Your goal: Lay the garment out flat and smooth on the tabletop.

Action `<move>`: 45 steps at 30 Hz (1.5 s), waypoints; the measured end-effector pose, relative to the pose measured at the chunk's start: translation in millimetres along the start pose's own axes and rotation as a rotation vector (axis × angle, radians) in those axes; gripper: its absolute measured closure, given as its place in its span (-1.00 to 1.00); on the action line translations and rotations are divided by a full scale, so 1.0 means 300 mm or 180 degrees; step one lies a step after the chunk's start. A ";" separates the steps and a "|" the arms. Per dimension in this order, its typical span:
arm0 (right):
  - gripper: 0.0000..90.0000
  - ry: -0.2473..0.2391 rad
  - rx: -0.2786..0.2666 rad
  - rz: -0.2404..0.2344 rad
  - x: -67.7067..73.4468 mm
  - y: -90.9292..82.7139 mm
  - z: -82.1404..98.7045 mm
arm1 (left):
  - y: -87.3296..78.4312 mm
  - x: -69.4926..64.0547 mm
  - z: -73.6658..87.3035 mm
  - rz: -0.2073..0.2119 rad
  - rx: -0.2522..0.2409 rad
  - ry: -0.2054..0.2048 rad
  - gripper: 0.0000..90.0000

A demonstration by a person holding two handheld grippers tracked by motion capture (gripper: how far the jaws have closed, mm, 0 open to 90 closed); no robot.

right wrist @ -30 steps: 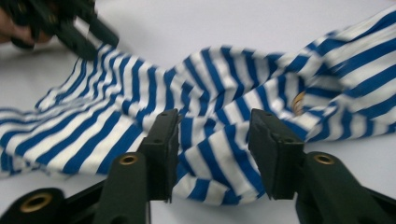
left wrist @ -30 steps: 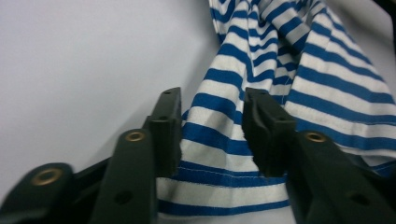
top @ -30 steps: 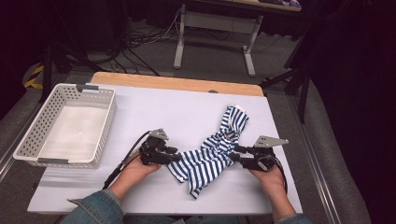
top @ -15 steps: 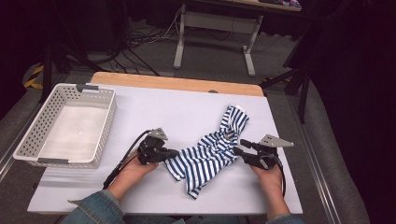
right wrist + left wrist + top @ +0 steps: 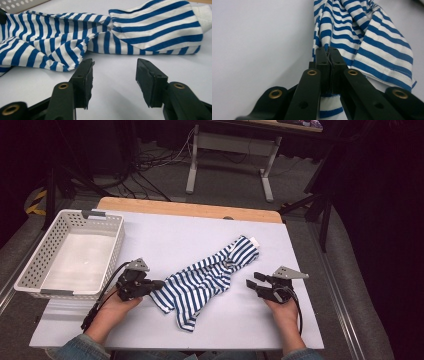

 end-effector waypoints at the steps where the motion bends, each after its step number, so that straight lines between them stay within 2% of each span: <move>1: 0.07 0.0030 -0.0008 -0.0022 0.003 0.004 -0.001 | -0.007 0.003 0.007 -0.0025 0.0012 -0.0001 0.96; 4: 0.07 0.0062 0.0026 -0.0060 0.015 0.025 -0.007 | -0.021 0.004 0.025 -0.0051 0.0054 -0.0033 0.96; 7: 0.08 0.0042 0.0070 -0.0140 0.041 0.056 -0.030 | -0.024 0.006 0.026 -0.0071 0.0012 -0.0004 0.93; 10: 0.09 0.0096 0.0120 -0.0249 0.074 0.096 -0.061 | -0.028 0.012 0.015 -0.0061 -0.0081 -0.0019 0.72; 12: 0.13 0.0133 0.0169 -0.0323 0.094 0.125 -0.073 | -0.034 0.016 0.007 -0.0042 -0.0167 -0.0091 0.52; 16: 0.32 0.0194 0.0385 -0.0432 0.125 0.176 -0.062 | -0.044 0.023 -0.007 -0.0005 -0.0289 -0.0167 0.37; 18: 0.43 0.0248 0.0442 -0.0536 0.142 0.194 -0.057 | -0.043 0.025 -0.014 0.0017 -0.0327 -0.0158 0.30; 19: 0.51 0.0266 0.0469 -0.0596 0.152 0.202 -0.055 | -0.041 0.023 -0.018 0.0021 -0.0338 -0.0168 0.28; 21: 0.75 0.0213 0.0569 -0.0618 0.166 0.213 -0.048 | -0.034 0.019 -0.029 0.0035 -0.0345 -0.0155 0.26; 23: 0.96 0.0130 0.0625 -0.0587 0.170 0.212 -0.046 | -0.024 0.012 -0.041 0.0045 -0.0334 -0.0109 0.23; 25: 0.97 0.0112 0.0614 -0.0564 0.167 0.206 -0.050 | -0.017 0.009 -0.051 0.0044 -0.0323 -0.0071 0.23; 27: 0.97 0.0101 0.0553 -0.0504 0.150 0.178 -0.064 | -0.002 0.005 -0.075 0.0045 -0.0308 -0.0008 0.21; 29: 0.97 0.0100 0.0513 -0.0450 0.131 0.151 -0.070 | 0.013 0.003 -0.096 0.0050 -0.0291 -0.0004 0.20; 31: 0.97 0.0092 0.0481 -0.0351 0.104 0.124 -0.068 | 0.028 -0.003 -0.114 0.0074 -0.0266 -0.0020 0.18; 34: 0.97 0.0145 0.0437 -0.0223 0.060 0.094 -0.060 | 0.056 -0.014 -0.142 0.0091 -0.0222 0.0054 0.17; 35: 0.97 0.0175 0.0418 -0.0140 0.029 0.076 -0.054 | 0.063 -0.018 -0.148 0.0097 -0.0200 0.0069 0.16; 36: 0.97 0.0175 0.0418 -0.0140 0.029 0.076 -0.054 | 0.073 -0.021 -0.156 0.0095 -0.0173 0.0099 0.16; 38: 0.97 0.0209 0.0401 -0.0039 -0.010 0.054 -0.046 | 0.101 -0.028 -0.179 0.0098 -0.0114 0.0158 0.15; 40: 0.97 0.0221 0.0416 0.0019 -0.028 0.047 -0.037 | 0.121 -0.026 -0.193 0.0093 -0.0081 0.0199 0.15; 41: 0.97 0.0221 0.0416 0.0019 -0.028 0.047 -0.037 | 0.121 -0.026 -0.193 0.0093 -0.0081 0.0199 0.15; 45: 0.97 0.0268 0.0399 0.0060 -0.050 0.046 -0.027 | 0.179 -0.033 -0.214 0.0126 0.0044 0.0214 0.15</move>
Point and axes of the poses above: each handheld gripper's, and its own axes: y roughly forward along the jaws, z roughly out of its underside, x roughly to its left, the point moved 8 cm from there along y, roughly forward along the jaws, and after that the axes turned 1 degree about -x, right-handed, at the moved point
